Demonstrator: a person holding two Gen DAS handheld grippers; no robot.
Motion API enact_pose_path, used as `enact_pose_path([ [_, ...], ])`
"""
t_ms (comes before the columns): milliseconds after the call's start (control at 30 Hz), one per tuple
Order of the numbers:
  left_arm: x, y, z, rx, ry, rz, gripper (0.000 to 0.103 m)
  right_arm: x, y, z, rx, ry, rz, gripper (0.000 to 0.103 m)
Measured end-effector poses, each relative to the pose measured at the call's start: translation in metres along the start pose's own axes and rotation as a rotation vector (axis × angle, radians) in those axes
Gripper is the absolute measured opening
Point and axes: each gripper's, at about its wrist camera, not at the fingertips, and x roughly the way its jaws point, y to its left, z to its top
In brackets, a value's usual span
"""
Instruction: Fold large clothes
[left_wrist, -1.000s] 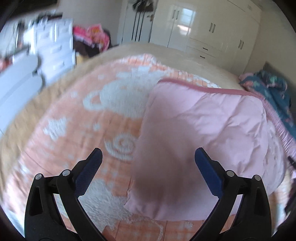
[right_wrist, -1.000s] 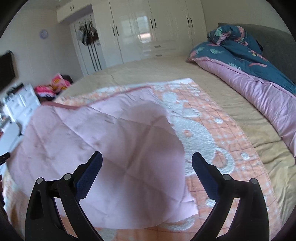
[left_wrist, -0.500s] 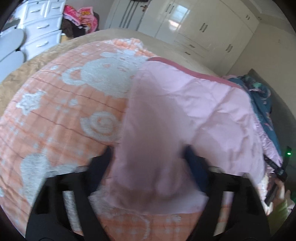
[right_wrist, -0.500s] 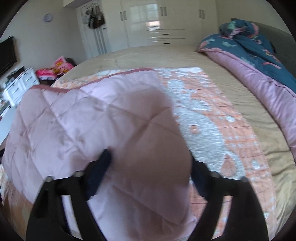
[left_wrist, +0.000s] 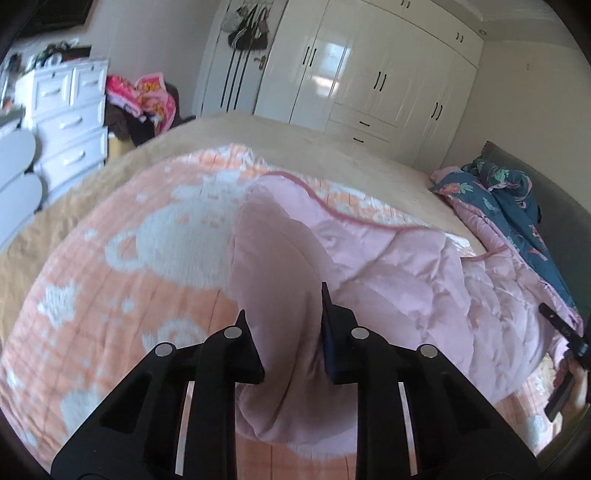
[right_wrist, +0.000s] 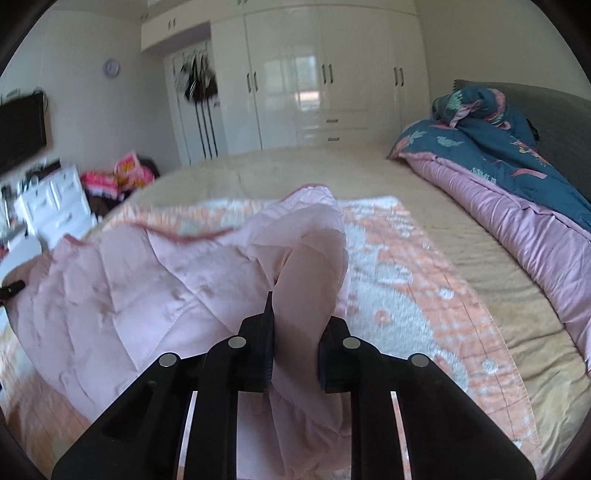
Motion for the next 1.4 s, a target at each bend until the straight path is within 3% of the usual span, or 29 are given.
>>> enact_pose_path([
  [167, 0.032, -0.009, 0.02, 0.017, -0.003, 0.053, 0.014, 0.012, -0.01, 0.006, 0.062, -0.003, -0.016, 0.016],
  [367, 0.061, -0.004, 0.021, 0.01, 0.034, 0.09, 0.014, 0.032, -0.011, 0.006, 0.079, 0.005, -0.05, 0.016],
  [867, 0.1, 0.0, 0.016, 0.003, 0.097, 0.119, 0.015, 0.067, -0.021, -0.014, 0.133, 0.093, -0.078, 0.016],
  [1033, 0.11, 0.007, 0.009, -0.014, 0.121, 0.123, 0.016, 0.074, -0.021, -0.023, 0.136, 0.13, -0.099, 0.021],
  [1267, 0.104, 0.009, 0.01, -0.034, 0.127, 0.135, 0.022, 0.065, -0.015, -0.019, 0.147, 0.152, -0.138, 0.047],
  [1367, 0.091, 0.007, 0.017, -0.03, 0.111, 0.164, 0.037, 0.051, -0.005, -0.011, 0.128, 0.097, -0.155, 0.064],
  [1400, 0.087, 0.005, 0.02, -0.025, 0.099, 0.173, 0.045, 0.048, 0.0, -0.009, 0.113, 0.083, -0.163, 0.066],
])
